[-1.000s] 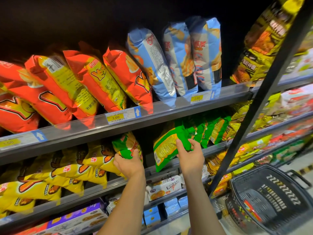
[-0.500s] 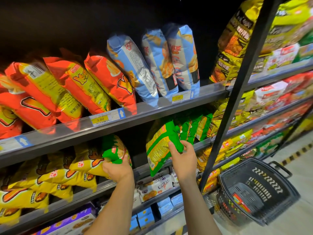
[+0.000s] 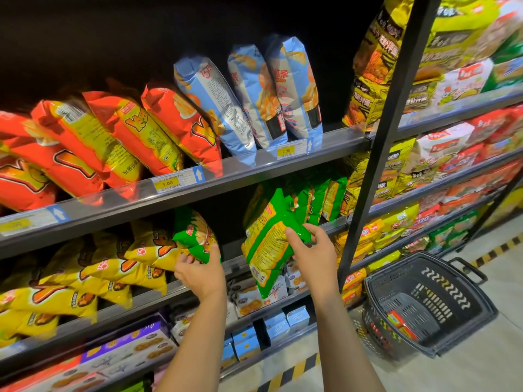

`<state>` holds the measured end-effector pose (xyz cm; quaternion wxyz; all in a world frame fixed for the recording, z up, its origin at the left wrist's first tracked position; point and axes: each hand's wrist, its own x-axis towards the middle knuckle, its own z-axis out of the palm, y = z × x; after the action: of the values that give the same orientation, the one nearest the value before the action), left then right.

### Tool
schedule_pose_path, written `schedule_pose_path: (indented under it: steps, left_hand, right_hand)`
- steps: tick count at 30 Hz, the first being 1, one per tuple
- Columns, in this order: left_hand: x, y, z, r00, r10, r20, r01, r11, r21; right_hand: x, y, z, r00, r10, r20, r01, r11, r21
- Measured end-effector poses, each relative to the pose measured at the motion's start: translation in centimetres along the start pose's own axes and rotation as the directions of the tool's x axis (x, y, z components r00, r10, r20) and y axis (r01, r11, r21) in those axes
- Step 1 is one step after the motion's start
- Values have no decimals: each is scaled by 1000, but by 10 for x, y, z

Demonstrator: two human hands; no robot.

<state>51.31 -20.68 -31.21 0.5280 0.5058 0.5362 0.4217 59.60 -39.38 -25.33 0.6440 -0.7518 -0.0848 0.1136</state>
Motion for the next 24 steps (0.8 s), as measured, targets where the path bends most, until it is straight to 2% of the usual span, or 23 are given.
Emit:
schedule_pose_path:
  steps: [3, 5, 7, 10, 11, 13, 15, 17, 21, 24]
  left_hand:
    - [-35, 8, -15, 979, 74, 191, -80, 997, 23]
    - [-60, 16, -27, 924, 124, 361, -145, 989, 34]
    - [-83, 26, -38, 824, 132, 551, -196, 979, 57]
    - [-109, 33, -47, 628, 2, 778, -150, 981, 119]
    - [-116, 33, -49, 572, -43, 819, -120, 984, 136]
    - [-129, 30, -49, 521, -89, 849, -81, 985, 152]
    - [-140, 31, -48, 532, -67, 844, -88, 987, 135]
    - [-149, 34, -46, 574, -60, 816, -80, 988, 129]
    - [-169, 45, -45, 673, -40, 739, -81, 989, 127]
    - [-182, 59, -47, 726, -19, 688, -142, 974, 176]
  right_hand:
    - [-10, 0, -20, 997, -14, 72, 13, 1000, 15]
    - [-16, 0, -31, 992, -19, 127, 8, 996, 90]
    - [-24, -1, -43, 984, -40, 173, 12, 987, 160]
    - [-37, -5, -59, 977, -48, 209, -2, 973, 232]
    - [-40, -6, -64, 978, -41, 206, -9, 973, 233]
    - [-48, -7, -72, 980, -15, 196, -30, 974, 225]
    - [-55, -9, -81, 982, -14, 186, -28, 975, 222]
    - [-59, -7, -88, 980, -18, 199, -24, 979, 204]
    - [-70, -7, -97, 947, -17, 321, -53, 977, 207]
    - [-78, -10, -94, 932, -10, 361, -25, 996, 90]
